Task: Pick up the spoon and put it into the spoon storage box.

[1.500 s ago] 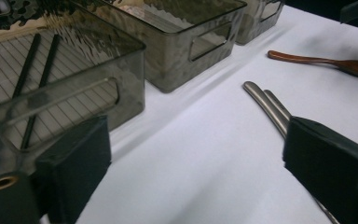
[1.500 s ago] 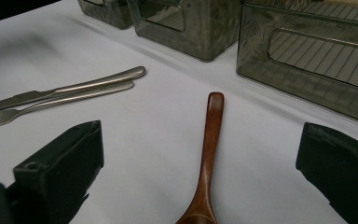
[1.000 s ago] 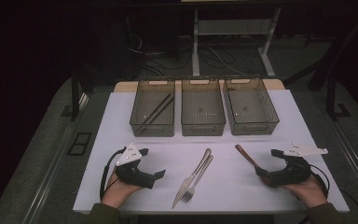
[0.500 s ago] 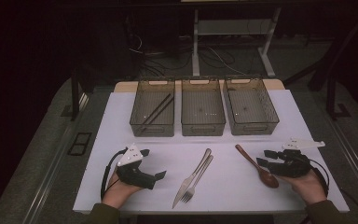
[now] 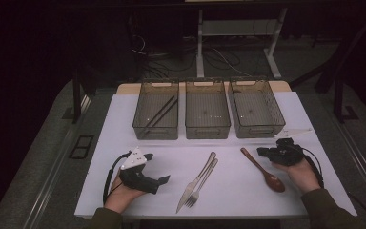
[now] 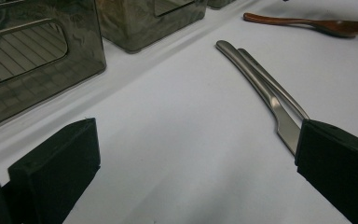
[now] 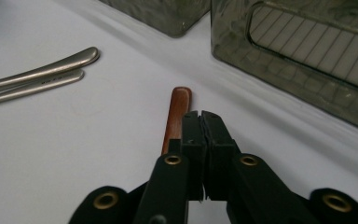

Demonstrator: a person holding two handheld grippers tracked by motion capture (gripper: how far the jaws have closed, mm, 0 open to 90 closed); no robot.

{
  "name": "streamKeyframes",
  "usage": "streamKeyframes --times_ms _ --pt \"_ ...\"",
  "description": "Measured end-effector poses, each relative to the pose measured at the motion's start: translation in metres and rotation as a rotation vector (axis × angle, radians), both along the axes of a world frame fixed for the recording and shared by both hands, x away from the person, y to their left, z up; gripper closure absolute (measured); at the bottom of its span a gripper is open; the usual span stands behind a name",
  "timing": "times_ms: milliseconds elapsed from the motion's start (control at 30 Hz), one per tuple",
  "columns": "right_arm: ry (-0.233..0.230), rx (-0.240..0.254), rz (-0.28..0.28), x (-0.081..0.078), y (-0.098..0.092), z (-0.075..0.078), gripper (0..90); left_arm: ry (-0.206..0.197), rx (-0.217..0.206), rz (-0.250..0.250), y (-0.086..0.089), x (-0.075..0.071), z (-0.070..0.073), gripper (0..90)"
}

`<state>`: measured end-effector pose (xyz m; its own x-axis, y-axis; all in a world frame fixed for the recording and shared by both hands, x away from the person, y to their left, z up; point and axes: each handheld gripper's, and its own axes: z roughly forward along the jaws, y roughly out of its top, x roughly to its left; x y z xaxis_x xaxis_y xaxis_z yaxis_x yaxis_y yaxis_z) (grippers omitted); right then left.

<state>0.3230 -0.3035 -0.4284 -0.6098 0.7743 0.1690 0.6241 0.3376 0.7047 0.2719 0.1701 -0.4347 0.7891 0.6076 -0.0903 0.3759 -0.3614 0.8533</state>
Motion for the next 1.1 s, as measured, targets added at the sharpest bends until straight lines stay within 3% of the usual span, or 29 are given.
streamKeyframes --times_ms 500,767,1100 --pt "0.045 -0.019 0.000 0.038 0.024 -0.015 88.6 0.013 0.003 -0.012 0.000 0.002 -0.002 0.0" --pt "0.068 -0.053 0.026 0.038 0.034 -0.019 88.7 0.011 0.002 -0.009 0.000 0.001 -0.002 0.0" --pt "0.074 -0.067 0.120 0.031 0.052 -0.016 88.7 0.010 0.000 -0.012 0.000 0.001 -0.002 0.0"
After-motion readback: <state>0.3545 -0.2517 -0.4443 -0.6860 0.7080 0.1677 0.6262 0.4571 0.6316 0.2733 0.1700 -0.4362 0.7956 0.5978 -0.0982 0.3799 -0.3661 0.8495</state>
